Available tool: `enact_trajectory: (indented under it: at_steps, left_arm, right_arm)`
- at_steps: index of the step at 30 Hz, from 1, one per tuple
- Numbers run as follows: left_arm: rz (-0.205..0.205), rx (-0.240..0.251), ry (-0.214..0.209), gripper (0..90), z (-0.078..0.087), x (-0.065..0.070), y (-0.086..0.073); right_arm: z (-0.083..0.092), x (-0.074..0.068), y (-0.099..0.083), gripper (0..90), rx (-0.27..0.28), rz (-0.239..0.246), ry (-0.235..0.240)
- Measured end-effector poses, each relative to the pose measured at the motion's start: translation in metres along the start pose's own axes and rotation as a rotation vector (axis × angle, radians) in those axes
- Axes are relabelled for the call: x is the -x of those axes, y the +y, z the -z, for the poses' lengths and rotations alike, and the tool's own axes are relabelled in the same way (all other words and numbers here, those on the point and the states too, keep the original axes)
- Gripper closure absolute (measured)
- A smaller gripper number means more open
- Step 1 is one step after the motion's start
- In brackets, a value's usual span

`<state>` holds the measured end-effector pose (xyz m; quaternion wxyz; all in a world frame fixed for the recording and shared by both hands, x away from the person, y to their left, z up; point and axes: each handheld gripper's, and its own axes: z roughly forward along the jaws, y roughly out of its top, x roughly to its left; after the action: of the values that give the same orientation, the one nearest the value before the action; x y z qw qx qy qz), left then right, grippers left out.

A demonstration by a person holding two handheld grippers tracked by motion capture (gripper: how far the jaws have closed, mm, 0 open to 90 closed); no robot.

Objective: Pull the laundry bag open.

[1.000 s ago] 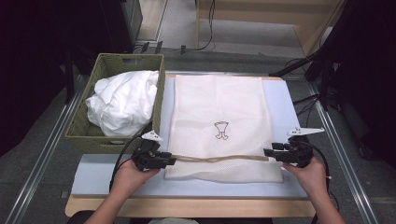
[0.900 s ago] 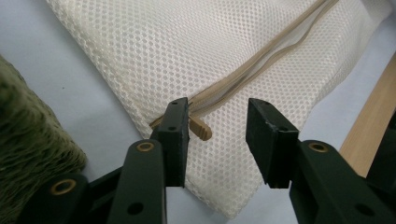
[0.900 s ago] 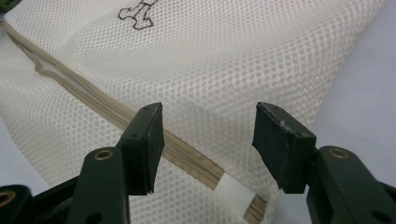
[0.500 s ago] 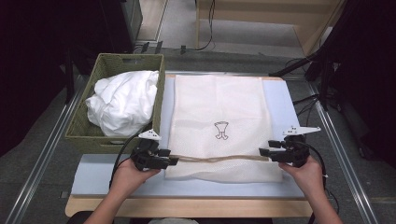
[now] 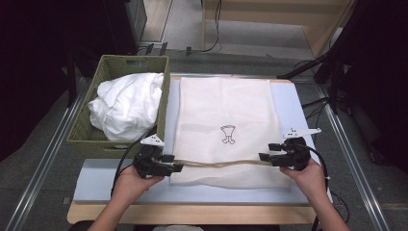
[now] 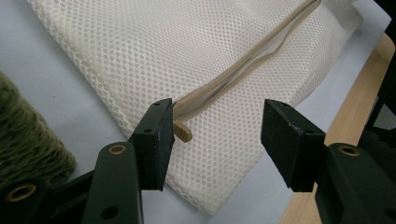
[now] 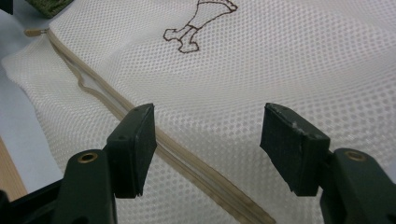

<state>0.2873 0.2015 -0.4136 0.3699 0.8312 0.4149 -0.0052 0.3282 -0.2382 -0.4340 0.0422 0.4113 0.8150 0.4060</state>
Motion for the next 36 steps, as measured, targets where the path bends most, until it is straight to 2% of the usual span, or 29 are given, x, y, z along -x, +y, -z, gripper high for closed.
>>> enact_trajectory:
  at_steps: [8,20,24,32,36]
  left_arm:
    - [0.008,0.005,0.015,44.8,0.004,0.000,-0.004]
    - [0.018,0.012,0.030,44.8,0.008,0.000,-0.008]
    - [0.025,0.024,0.036,44.9,0.010,0.000,-0.009]
    - [0.030,0.028,0.037,44.9,0.011,0.000,-0.011]
    - [0.030,0.026,0.032,44.8,0.011,-0.001,-0.011]
  right_arm:
    - [-0.007,-0.007,0.006,35.5,-0.006,0.022,0.008]
    - [-0.024,-0.024,0.017,36.0,-0.025,0.081,0.027]
    - [-0.030,-0.026,0.022,36.6,-0.031,0.071,0.028]
    - [-0.046,-0.033,0.032,37.7,-0.054,0.095,0.035]
    - [-0.052,-0.038,0.036,38.0,-0.048,0.100,0.042]
